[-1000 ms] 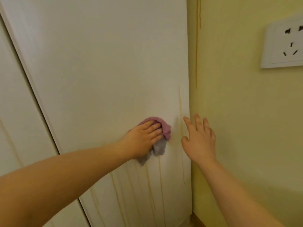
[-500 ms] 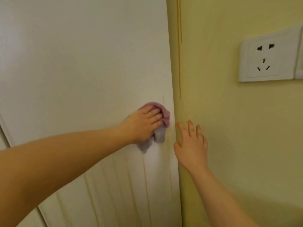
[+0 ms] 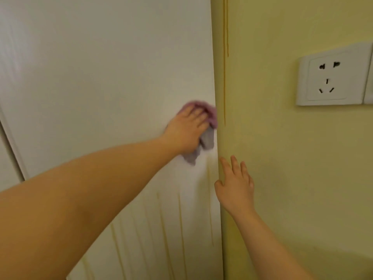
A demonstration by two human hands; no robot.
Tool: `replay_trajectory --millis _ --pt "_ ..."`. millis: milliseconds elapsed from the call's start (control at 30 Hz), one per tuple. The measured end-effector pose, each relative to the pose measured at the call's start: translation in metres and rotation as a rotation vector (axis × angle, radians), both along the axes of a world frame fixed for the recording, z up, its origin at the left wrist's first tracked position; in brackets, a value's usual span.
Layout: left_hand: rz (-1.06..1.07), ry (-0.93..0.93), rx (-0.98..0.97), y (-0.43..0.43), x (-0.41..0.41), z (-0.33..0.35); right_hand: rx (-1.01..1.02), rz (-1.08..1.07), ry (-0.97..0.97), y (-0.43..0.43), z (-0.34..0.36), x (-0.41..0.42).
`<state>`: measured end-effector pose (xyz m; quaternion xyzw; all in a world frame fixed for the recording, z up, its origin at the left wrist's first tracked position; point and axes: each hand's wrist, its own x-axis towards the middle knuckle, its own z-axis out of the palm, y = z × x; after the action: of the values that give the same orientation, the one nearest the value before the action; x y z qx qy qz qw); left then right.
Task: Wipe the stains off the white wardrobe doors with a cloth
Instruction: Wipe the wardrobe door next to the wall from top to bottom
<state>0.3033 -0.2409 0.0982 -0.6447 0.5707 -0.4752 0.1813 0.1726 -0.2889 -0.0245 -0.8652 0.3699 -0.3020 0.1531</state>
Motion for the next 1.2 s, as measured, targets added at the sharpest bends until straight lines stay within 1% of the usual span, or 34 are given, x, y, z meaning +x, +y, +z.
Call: replay_trajectory --millis 33,67,133,200,233,267,367,400,433,467,567,600,633,667,767,800,833,933,967,1033,1133,1200 --pt "0.066 0.034 -0.031 -0.002 0.001 0.007 0.006 -0.006 -0.006 0.0 -0.001 0.0" --pt "0.13 0.068 -0.012 -0.005 0.002 0.006 0.007 -0.012 -0.01 0.0 -0.001 0.0" --pt "0.161 0.081 0.117 -0.008 -0.003 -0.011 0.009 -0.013 -0.002 0.002 -0.002 0.0" --pt "0.145 0.046 0.318 -0.004 -0.006 -0.034 -0.003 -0.006 0.016 0.004 -0.002 0.0" --pt "0.113 0.064 0.338 -0.001 -0.005 -0.039 -0.01 -0.004 0.014 0.004 -0.002 0.0" --pt "0.087 0.073 0.304 0.001 -0.005 -0.036 -0.014 -0.005 0.007 0.003 -0.001 0.001" --pt "0.071 0.06 0.064 -0.002 -0.002 -0.014 -0.014 -0.012 -0.019 0.0 0.0 0.002" --pt "0.072 0.087 0.02 -0.005 -0.002 -0.011 -0.011 -0.013 -0.018 0.0 0.0 0.002" --pt "0.089 0.114 0.036 -0.007 -0.004 -0.013 -0.002 -0.015 -0.016 -0.001 -0.001 0.002" --pt "0.103 0.123 0.102 -0.01 -0.006 -0.02 0.005 -0.019 -0.012 0.0 -0.003 0.001" --pt "0.139 0.106 0.41 -0.009 -0.009 -0.063 -0.002 -0.025 0.006 -0.001 -0.004 0.002" --pt "0.151 0.103 0.455 -0.007 -0.008 -0.069 -0.005 -0.023 0.008 -0.001 -0.003 0.002" --pt "0.148 0.1 0.447 -0.006 -0.007 -0.068 -0.01 -0.024 0.007 -0.002 -0.003 0.003" --pt "0.133 0.092 0.397 -0.006 -0.006 -0.063 -0.011 -0.024 0.005 -0.002 -0.004 0.003" --pt "0.134 0.105 0.187 -0.004 -0.007 -0.049 0.001 -0.022 0.015 -0.003 -0.007 0.003" --pt "0.15 0.127 0.179 -0.003 -0.009 -0.051 0.011 -0.025 0.018 -0.003 -0.008 0.003" --pt "0.159 0.145 0.21 -0.001 -0.01 -0.059 0.016 -0.029 0.017 -0.003 -0.009 0.003" --pt "0.189 0.112 0.422 0.006 -0.009 -0.089 -0.001 -0.035 0.003 -0.003 -0.008 0.004" --pt "0.186 0.093 0.446 0.008 -0.007 -0.089 -0.006 -0.029 0.002 -0.003 -0.008 0.005" --pt "0.165 0.073 0.371 0.007 -0.004 -0.077 -0.01 -0.02 0.006 -0.002 -0.009 0.005" --pt "0.172 0.09 0.171 0.005 -0.002 -0.064 -0.01 -0.017 0.018 -0.001 -0.01 0.006" --pt "0.214 0.121 0.192 0.007 -0.005 -0.075 -0.007 -0.02 0.015 -0.001 -0.01 0.007"
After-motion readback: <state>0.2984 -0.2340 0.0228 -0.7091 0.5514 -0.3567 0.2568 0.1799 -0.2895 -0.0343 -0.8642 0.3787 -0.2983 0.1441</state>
